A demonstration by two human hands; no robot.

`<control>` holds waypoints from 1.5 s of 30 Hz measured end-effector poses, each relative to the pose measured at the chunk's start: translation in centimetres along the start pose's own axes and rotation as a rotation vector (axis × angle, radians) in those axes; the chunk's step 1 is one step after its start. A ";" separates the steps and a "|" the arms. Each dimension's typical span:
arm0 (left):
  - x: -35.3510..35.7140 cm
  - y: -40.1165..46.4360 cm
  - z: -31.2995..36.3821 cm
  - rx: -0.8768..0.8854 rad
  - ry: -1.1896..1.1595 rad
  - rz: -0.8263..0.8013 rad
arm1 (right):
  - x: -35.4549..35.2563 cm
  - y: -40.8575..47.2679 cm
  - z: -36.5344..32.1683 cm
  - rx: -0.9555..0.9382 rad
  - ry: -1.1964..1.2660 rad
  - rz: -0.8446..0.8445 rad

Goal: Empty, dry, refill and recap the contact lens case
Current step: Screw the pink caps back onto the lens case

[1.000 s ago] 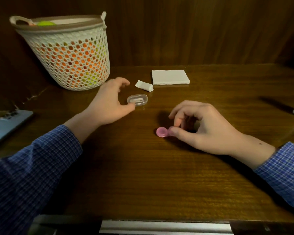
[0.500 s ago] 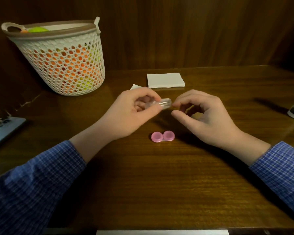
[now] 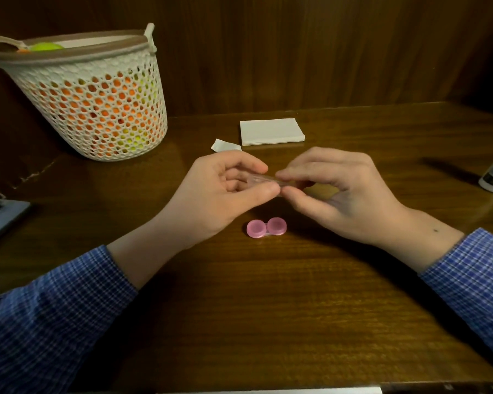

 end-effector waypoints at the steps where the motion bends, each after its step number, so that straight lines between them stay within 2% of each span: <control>1: 0.0 -0.1 0.1 -0.001 0.002 0.012 | 0.0 0.0 0.0 0.001 -0.005 -0.003; 14: 0.1 -0.5 0.7 -0.088 0.011 0.098 | 0.2 -0.1 -0.7 0.001 -0.095 0.000; 20: 0.2 -0.5 0.9 -0.066 0.056 0.130 | 0.6 0.0 -1.0 -0.008 -0.163 0.002; 34: -0.1 -0.6 0.7 -0.084 -0.013 0.065 | 0.7 0.0 -1.4 -0.069 -0.216 0.049; 39: -0.1 -0.6 0.6 -0.086 -0.067 -0.054 | -0.2 0.1 0.2 0.112 0.078 0.101; 42: -0.3 -0.4 0.2 -0.109 -0.158 -0.178 | -0.3 0.1 2.0 0.395 0.322 0.192; 45: -0.4 -0.2 -0.2 -0.147 -0.267 -0.239 | 0.5 0.2 3.1 0.630 0.553 0.198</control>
Point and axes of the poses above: each hand's wrist, its own y-axis towards the middle knuckle, its own x-axis out of the palm, z = x × y, the point moved 3 cm from there along y, towards the middle knuckle, and after that the axes turned 5 degrees about y, right-handed, at the moved point
